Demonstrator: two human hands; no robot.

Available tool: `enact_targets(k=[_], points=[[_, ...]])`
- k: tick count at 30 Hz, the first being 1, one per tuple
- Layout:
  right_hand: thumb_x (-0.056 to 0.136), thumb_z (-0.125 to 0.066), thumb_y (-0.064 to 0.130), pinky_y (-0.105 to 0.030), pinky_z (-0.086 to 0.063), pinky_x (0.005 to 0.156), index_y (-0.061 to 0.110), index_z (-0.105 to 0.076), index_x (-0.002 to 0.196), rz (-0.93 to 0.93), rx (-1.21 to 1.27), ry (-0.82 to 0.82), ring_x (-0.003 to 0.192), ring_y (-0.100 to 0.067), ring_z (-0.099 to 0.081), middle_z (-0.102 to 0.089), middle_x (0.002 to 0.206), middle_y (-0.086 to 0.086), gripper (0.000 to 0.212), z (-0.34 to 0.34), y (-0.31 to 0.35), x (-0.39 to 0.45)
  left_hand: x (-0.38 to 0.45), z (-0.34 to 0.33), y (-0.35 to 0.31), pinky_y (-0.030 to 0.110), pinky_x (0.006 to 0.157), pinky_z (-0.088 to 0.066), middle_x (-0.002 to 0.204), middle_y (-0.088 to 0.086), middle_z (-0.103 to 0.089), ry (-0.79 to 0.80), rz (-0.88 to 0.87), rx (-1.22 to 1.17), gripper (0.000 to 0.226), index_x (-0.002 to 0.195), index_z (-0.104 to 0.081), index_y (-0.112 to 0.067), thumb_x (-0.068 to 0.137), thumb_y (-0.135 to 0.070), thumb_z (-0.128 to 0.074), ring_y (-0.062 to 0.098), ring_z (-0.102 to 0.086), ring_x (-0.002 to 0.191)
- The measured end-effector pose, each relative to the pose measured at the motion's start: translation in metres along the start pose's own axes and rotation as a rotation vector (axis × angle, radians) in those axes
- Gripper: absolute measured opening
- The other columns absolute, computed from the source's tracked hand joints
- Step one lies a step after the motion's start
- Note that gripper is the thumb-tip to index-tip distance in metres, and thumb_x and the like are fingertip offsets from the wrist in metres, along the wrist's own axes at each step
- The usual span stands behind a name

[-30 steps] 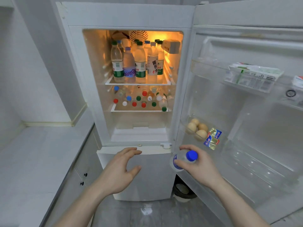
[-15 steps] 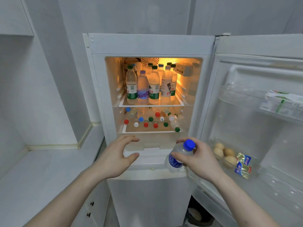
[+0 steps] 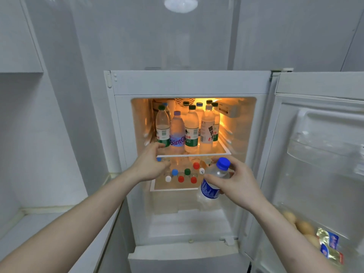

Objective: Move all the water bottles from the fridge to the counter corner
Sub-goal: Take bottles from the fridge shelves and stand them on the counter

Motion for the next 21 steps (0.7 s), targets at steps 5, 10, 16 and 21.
enact_targets(k=[5,10,16,21], points=[[0.07,-0.093,0.038,-0.045,-0.065,0.081,0.043,-0.067,0.11,0.012,0.064,0.007,0.102,-0.002,-0.069,-0.068,0.103,0.029,0.048,-0.015,-0.005,0.049,0.066,0.008,0.004,0.028,0.088,-0.053,0.108,-0.009,-0.061,-0.078,0.05,-0.037,0.046,0.115,-0.054,-0.023,0.078,-0.025,-0.081,0.011,-0.062,0.102],[0.076,-0.09,0.03,-0.034,-0.063,0.085,0.034,-0.068,0.113,0.051,0.1,0.0,0.106,0.002,-0.065,-0.069,0.106,0.027,0.043,-0.022,-0.009,0.099,0.139,0.015,0.023,0.046,0.097,-0.055,0.132,0.007,-0.059,-0.203,0.15,-0.1,0.09,0.134,-0.048,-0.012,0.059,-0.055,-0.07,0.027,-0.06,0.12],[0.078,-0.089,0.03,-0.016,-0.053,0.073,0.047,-0.056,0.103,0.069,0.157,0.017,0.102,0.005,-0.059,-0.061,0.108,0.028,0.045,-0.03,-0.011,0.14,0.192,0.01,0.024,0.035,0.084,-0.049,0.118,0.0,-0.058,-0.36,0.17,-0.205,0.064,0.135,-0.042,-0.015,0.089,-0.055,-0.062,0.024,-0.063,0.106],[0.078,-0.088,0.031,-0.01,-0.05,0.067,0.047,-0.058,0.102,0.069,0.187,0.046,0.096,0.011,-0.062,-0.065,0.103,0.027,0.042,-0.037,-0.017,0.157,0.207,0.003,0.045,0.036,0.092,-0.049,0.143,0.008,-0.056,-0.39,0.217,-0.194,0.083,0.148,-0.033,-0.013,0.085,-0.047,-0.075,0.031,-0.06,0.124]])
Point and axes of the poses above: each hand's wrist, its own x-axis towards the middle knuckle, its own z-axis out of the back of the hand, y = z × x, the point moved 10 cm from there along x, towards the middle knuckle
